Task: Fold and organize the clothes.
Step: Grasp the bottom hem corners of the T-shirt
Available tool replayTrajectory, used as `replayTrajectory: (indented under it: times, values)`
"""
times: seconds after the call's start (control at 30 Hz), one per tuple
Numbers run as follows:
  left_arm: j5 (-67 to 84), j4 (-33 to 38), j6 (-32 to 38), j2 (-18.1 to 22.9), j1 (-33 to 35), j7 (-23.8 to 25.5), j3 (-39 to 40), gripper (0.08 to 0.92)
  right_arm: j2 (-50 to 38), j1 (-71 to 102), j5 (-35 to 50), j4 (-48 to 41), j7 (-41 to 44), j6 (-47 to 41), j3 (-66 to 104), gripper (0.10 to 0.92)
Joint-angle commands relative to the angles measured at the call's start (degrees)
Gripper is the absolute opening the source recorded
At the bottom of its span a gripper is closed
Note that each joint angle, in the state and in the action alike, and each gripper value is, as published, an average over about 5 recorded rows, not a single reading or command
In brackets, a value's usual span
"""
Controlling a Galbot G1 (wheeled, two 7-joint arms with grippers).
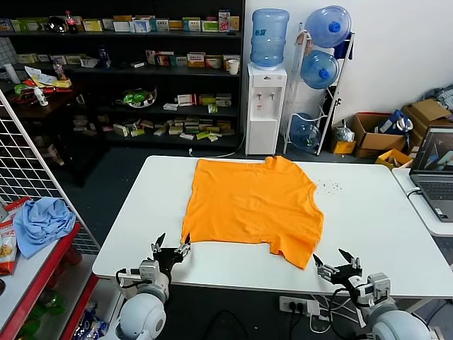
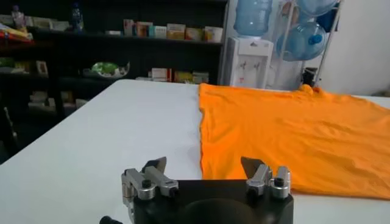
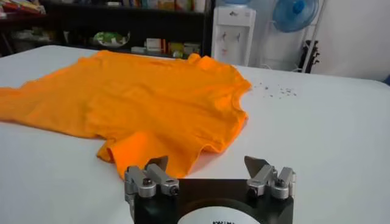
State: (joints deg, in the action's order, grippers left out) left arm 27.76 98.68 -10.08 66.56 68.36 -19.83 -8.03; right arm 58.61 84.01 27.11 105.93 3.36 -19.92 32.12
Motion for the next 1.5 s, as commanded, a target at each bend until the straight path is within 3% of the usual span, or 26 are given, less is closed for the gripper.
replayTrajectory:
  times: [0.03, 0.83, 1.0, 1.5]
  values:
    - [-2.0, -0.2, 0.0, -0.2, 0.1, 0.7, 0.2, 0.823, 0.1, 0.0, 0.2, -0.5, 0.0, -0.1, 0.1, 0.823]
    - [0.4, -5.4, -7.1, 1.2, -5.3, 0.9, 1.7, 0.823, 4.4, -9.2, 0.1, -9.7, 0.2, 2.4, -5.9, 0.817]
    - [1.5, -5.7, -7.0, 1.3, -4.7, 1.0, 1.3, 0.786, 5.2, -10.0, 0.1, -10.7, 0.0, 2.1, -6.7, 0.706]
    - [1.0, -5.4, -4.2, 1.0, -2.4, 2.8, 0.4, 0.363, 6.8, -9.8, -0.1, -9.9, -1.9, -0.3, -7.3, 0.273]
